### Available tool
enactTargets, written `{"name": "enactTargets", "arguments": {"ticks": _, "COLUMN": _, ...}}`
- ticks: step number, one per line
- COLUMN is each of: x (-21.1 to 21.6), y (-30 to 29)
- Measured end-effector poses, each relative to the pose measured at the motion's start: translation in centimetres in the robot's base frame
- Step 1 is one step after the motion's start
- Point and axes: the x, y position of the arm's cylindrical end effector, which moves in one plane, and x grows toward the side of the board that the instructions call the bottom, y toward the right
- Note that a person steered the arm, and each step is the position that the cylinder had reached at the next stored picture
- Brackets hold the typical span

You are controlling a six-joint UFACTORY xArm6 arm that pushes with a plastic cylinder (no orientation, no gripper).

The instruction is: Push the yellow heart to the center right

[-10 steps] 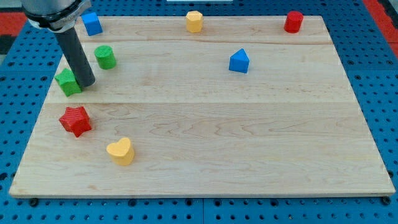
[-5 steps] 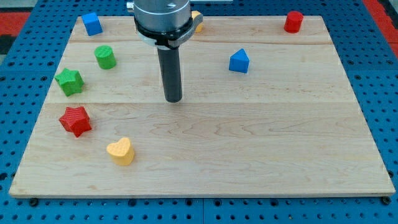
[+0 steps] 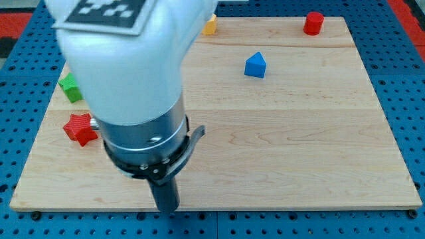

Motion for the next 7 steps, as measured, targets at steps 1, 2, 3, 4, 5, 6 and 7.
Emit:
{"name": "enactTargets", "arguments": {"ticks": 1, "x": -0.7, "y": -7.6}}
{"name": "enactTargets", "arguments": {"ticks": 2, "x": -3.1, "y": -11.0}}
{"name": "enactTargets", "arguments": {"ticks": 3, "x": -4.4, "y": -7.5}}
{"name": "enactTargets", "arguments": {"ticks": 4, "x": -5.3, "y": -2.5}}
{"name": "enactTargets", "arguments": {"ticks": 5, "x": -7.5, "y": -2.8}}
{"name": "enactTargets", "arguments": {"ticks": 6, "x": -8.4, "y": -5.1}}
{"name": "enactTargets", "arguments": {"ticks": 7, "x": -11.1, "y": -3.7}}
